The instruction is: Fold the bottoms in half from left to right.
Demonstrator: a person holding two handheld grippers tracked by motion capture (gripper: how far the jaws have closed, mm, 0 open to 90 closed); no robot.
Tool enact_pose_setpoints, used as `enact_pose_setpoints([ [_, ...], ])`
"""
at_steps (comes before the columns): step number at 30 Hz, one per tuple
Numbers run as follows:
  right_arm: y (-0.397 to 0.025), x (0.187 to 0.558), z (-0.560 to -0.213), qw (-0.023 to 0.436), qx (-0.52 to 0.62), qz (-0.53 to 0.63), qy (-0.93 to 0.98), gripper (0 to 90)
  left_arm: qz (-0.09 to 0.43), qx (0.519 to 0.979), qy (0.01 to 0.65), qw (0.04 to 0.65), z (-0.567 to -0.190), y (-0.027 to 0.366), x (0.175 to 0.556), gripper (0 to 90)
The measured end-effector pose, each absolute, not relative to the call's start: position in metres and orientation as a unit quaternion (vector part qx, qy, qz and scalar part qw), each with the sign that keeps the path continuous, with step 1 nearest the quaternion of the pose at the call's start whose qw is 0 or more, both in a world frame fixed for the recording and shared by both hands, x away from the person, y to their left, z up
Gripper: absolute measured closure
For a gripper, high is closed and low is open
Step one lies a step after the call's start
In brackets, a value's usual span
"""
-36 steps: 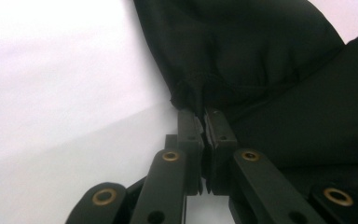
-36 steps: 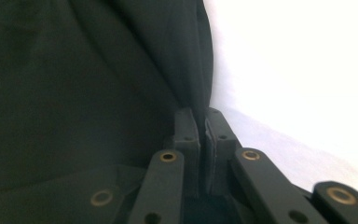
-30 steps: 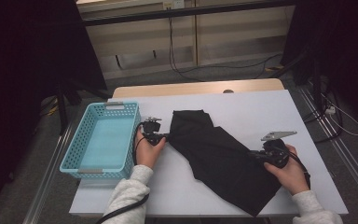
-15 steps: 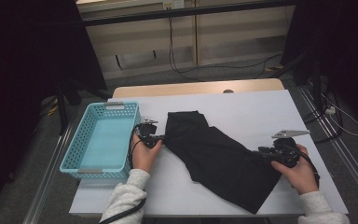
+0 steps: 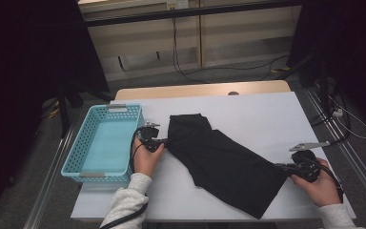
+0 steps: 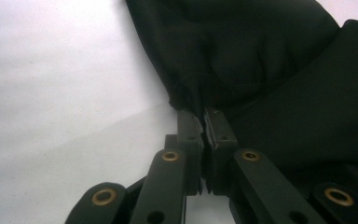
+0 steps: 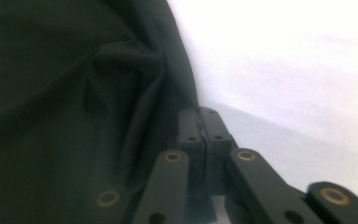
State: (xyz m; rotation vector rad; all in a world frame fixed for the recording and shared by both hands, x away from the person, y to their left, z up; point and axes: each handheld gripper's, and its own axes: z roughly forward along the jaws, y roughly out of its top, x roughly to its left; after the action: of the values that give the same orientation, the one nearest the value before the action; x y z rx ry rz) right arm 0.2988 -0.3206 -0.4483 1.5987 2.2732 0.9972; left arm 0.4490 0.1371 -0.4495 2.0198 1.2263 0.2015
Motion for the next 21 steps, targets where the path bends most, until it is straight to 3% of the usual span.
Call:
enact_pose_setpoints([
  [5,-0.328,0.301,-0.447,0.111,0.541,0.332,0.765,89.9,0.068,0.789,0.474,0.385,-0.449,0.135,0.447,85.4],
  [10,-0.349,0.305,-0.444,0.179,0.56,0.308,0.748,87.8,0.058,0.796,0.458,0.393,-0.453,0.124,0.444,81.8],
  [17,-0.342,0.303,-0.446,0.209,0.539,0.297,0.76,68.3,0.072,0.801,0.447,0.391,-0.451,0.126,0.444,60.7],
  [21,-0.337,0.301,-0.441,0.202,0.525,0.322,0.762,65.4,0.078,0.802,0.446,0.39,-0.451,0.127,0.444,50.6],
])
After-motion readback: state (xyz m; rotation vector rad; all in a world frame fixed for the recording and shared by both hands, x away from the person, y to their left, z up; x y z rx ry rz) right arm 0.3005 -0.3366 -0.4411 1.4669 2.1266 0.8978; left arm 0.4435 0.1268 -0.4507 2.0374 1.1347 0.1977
